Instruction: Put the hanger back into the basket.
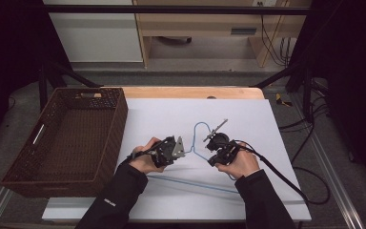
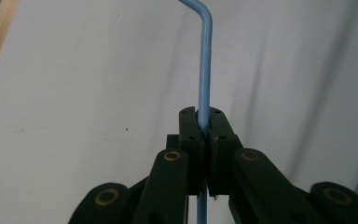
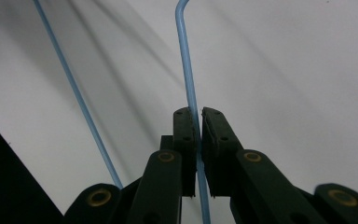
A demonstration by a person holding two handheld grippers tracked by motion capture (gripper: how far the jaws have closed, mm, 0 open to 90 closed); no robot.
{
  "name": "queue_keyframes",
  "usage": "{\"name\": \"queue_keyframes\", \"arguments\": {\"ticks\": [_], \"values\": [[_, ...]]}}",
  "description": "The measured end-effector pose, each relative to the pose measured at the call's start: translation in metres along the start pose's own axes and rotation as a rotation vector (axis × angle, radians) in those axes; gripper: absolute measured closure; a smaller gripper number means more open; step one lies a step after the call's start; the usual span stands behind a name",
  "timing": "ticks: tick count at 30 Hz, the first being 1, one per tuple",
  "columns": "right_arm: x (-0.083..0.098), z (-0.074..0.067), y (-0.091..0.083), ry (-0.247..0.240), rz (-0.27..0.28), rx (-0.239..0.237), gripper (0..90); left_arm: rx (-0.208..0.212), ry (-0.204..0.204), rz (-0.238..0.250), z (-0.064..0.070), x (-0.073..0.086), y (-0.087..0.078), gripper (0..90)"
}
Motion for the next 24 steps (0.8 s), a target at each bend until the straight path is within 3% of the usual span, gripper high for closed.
{"name": "queue_keyframes", "arguments": {"ticks": [1,10,12,13,14,17,19,20,21,24], "values": [[0.0,0.0,0.0,0.0,0.0,0.0,84.1,0.01,-0.007,-0.001,0.0,-0.001,-0.002,87.2],[0.006,-0.005,-0.021,-0.009,0.094,0.037,74.8,-0.026,-0.092,0.008,-0.005,-0.008,-0.02,87.3],[0.01,-0.006,-0.031,-0.03,0.151,0.047,70.6,-0.04,-0.115,0.014,-0.007,-0.01,-0.024,87.3],[0.014,-0.007,-0.041,-0.036,0.213,0.065,68.5,-0.047,-0.124,0.019,-0.008,-0.01,-0.026,87.3],[0.016,-0.006,-0.046,-0.039,0.237,0.071,64.7,-0.072,-0.143,0.015,-0.011,-0.012,-0.031,87.3],[0.021,-0.005,-0.054,-0.054,0.295,0.094,59.5,-0.096,-0.17,0.01,-0.014,-0.014,-0.036,87.3],[0.027,-0.004,-0.062,-0.059,0.355,0.112,50.8,-0.115,-0.199,0.005,-0.017,-0.015,-0.041,87.3],[0.033,-0.002,-0.069,-0.069,0.427,0.127,42.7,-0.13,-0.214,0.006,-0.018,-0.016,-0.043,87.3],[0.036,0.0,-0.072,-0.075,0.461,0.137,36.9,-0.146,-0.239,-0.005,-0.021,-0.017,-0.047,87.2],[0.042,0.002,-0.077,-0.093,0.506,0.165,32.6,-0.165,-0.263,-0.003,-0.023,-0.017,-0.049,87.2]]}}
Point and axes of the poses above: each handheld gripper's, and its own axes: y roughly forward along the jaws, x roughly out of its underside, z roughly to its right, the point moved 1 cm from there along y, roughly forward along the jaws, and after that the axes turned 15 degrees about -x, right-handed, at the moved point
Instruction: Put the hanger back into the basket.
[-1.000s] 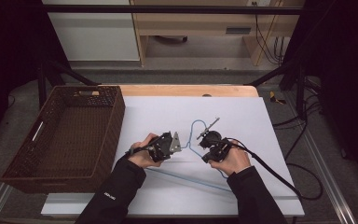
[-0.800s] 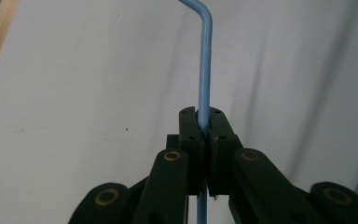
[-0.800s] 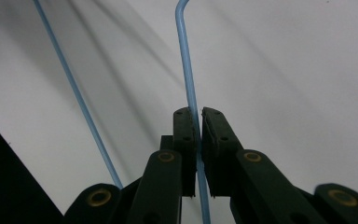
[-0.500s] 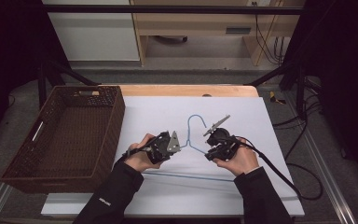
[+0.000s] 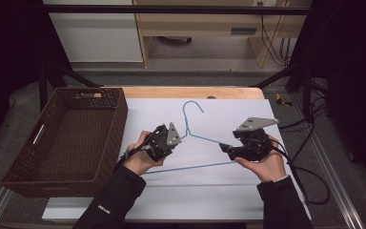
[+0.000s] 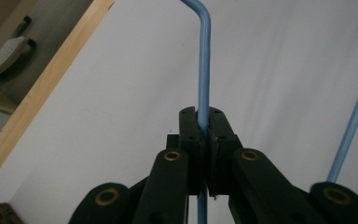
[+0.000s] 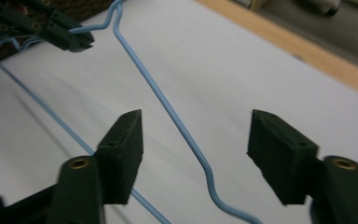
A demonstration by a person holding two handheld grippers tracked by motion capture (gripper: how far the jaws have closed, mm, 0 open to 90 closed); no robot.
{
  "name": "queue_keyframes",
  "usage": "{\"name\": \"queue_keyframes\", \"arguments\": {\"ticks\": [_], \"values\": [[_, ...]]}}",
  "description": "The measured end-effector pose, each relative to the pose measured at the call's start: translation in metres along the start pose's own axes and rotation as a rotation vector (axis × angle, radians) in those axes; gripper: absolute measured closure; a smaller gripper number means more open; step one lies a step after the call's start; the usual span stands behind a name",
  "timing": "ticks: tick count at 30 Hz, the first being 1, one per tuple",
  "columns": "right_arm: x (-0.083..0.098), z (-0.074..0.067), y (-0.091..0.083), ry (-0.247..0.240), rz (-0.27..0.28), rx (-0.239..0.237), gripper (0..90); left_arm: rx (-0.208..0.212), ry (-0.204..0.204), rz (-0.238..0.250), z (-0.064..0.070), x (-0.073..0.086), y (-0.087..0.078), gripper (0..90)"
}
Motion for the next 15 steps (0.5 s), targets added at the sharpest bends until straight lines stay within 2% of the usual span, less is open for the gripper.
{"name": "queue_keyframes", "arguments": {"ticks": [3,6,8,9,12,13,15], "values": [[0.008,0.006,-0.009,-0.015,0.093,0.036,21.9,-0.024,-0.036,-0.016,-0.004,-0.001,-0.002,87.2],[0.013,0.009,-0.013,-0.014,0.125,0.059,17.1,-0.047,-0.073,-0.03,-0.008,0.0,-0.002,87.2],[0.018,0.012,-0.017,-0.003,0.145,0.084,16.0,-0.068,-0.093,-0.038,-0.011,0.001,-0.004,87.2],[0.025,0.016,-0.02,0.012,0.174,0.091,15.1,-0.072,-0.102,-0.038,-0.012,0.001,-0.005,87.2],[0.032,0.019,-0.023,0.036,0.2,0.088,14.5,-0.087,-0.125,-0.029,-0.018,0.0,-0.01,87.2],[0.04,0.022,-0.024,0.048,0.222,0.091,14.1,-0.092,-0.133,-0.03,-0.02,0.0,-0.012,87.2],[0.045,0.023,-0.025,0.054,0.224,0.087,14.0,-0.094,-0.145,-0.021,-0.024,-0.001,-0.018,87.2]]}}
Point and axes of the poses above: each handheld gripper's, and its own axes: y roughly forward along the jaws, x roughly out of its underside, z roughly to its right, the point moved 1 cm from there along y, roughly forward along the jaws, and after that the axes turned 15 degrees about -x, right-handed, at the moved point
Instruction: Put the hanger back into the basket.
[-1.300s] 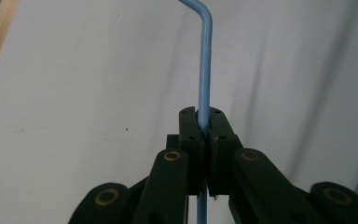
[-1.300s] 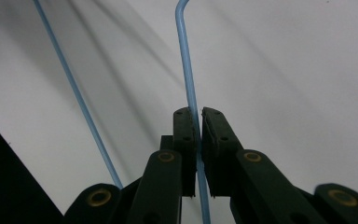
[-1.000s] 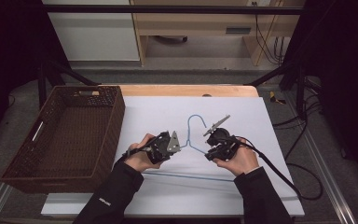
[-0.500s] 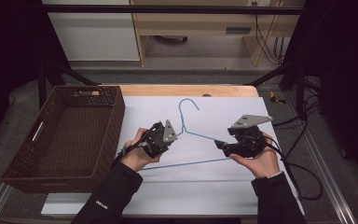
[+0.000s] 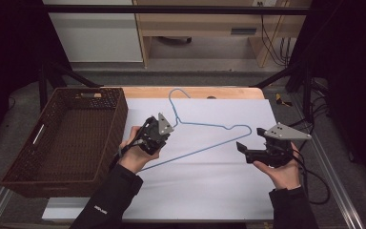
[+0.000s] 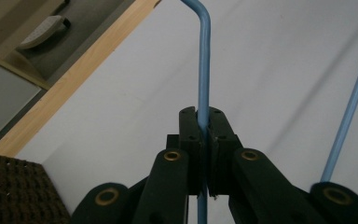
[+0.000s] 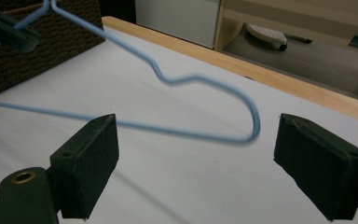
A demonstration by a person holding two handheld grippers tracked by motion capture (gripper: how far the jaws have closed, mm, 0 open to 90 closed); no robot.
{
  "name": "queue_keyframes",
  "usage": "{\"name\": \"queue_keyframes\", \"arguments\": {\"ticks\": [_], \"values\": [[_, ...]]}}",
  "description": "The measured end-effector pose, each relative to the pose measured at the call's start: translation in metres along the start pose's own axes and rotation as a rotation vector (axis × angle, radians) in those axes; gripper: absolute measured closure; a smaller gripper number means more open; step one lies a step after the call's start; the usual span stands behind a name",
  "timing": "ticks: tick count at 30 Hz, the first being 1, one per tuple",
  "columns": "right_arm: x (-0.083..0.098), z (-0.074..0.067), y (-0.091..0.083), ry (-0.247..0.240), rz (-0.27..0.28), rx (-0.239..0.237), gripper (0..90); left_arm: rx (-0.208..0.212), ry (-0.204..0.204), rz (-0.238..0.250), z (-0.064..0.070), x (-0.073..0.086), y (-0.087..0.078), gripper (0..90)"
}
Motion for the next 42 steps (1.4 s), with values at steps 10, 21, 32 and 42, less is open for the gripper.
{"name": "queue_keyframes", "arguments": {"ticks": [10,21,32,42], "values": [[0.021,0.007,0.0,0.025,0.006,-0.024,12.9,-0.069,-0.079,0.028,-0.034,-0.005,-0.033,87.2],[0.036,0.011,0.003,0.042,0.015,-0.049,13.2,-0.174,-0.161,0.062,-0.084,0.003,-0.078,87.1],[0.039,0.01,0.009,0.031,-0.005,-0.047,13.0,-0.254,-0.213,0.061,-0.128,0.025,-0.096,87.1],[0.039,0.008,0.012,0.035,-0.011,-0.049,13.0,-0.359,-0.225,0.005,-0.16,0.055,-0.102,87.1]]}}
Point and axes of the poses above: each handheld gripper's, and its own axes: y roughly forward along the jaws, x roughly out of its underside, z roughly to its right, the point moved 1 cm from there along y, roughly forward along the jaws, and after that the axes turned 15 degrees about -x, right-handed, at the moved point
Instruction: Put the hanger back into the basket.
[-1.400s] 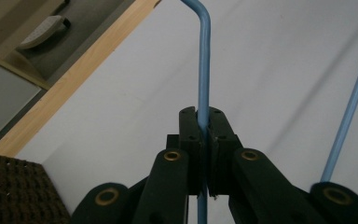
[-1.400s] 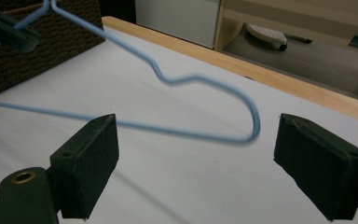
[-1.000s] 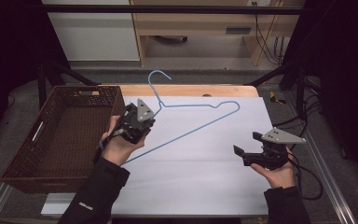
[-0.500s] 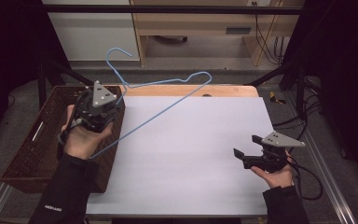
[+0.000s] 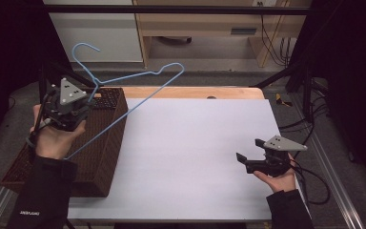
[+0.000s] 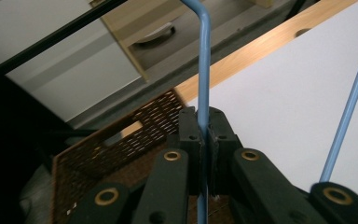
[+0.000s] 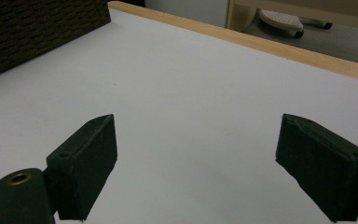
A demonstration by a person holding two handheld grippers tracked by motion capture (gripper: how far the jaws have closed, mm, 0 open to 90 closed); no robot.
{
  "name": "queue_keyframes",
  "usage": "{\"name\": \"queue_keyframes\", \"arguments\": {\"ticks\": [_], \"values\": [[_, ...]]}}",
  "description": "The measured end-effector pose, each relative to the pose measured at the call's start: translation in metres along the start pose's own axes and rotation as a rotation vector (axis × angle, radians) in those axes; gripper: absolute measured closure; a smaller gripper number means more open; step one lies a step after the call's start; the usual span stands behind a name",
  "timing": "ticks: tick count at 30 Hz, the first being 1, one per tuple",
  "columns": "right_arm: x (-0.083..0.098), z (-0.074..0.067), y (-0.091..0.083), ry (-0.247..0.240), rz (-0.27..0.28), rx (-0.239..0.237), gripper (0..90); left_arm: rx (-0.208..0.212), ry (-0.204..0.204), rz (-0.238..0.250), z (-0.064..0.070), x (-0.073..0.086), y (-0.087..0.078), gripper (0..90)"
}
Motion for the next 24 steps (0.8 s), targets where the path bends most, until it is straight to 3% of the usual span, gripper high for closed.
{"name": "queue_keyframes", "arguments": {"ticks": [8,16,24], "values": [[-0.001,-0.001,0.001,-0.007,0.017,-0.01,12.6,-0.105,-0.007,-0.065,-0.038,0.023,0.006,87.1],[-0.001,-0.002,0.001,-0.014,0.03,-0.007,11.8,-0.17,-0.007,-0.134,-0.058,0.046,0.02,87.1],[0.0,-0.003,0.003,-0.017,0.024,-0.006,11.7,-0.216,-0.022,-0.19,-0.066,0.069,0.037,87.1]]}}
Point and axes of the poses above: each handheld gripper's, and its own axes: y roughly forward along the jaws, x roughly out of its underside, z roughly to its right, the point moved 1 cm from there along y, roughly forward along the jaws, and after that the axes turned 15 degrees about -x, right-handed, at the moved point
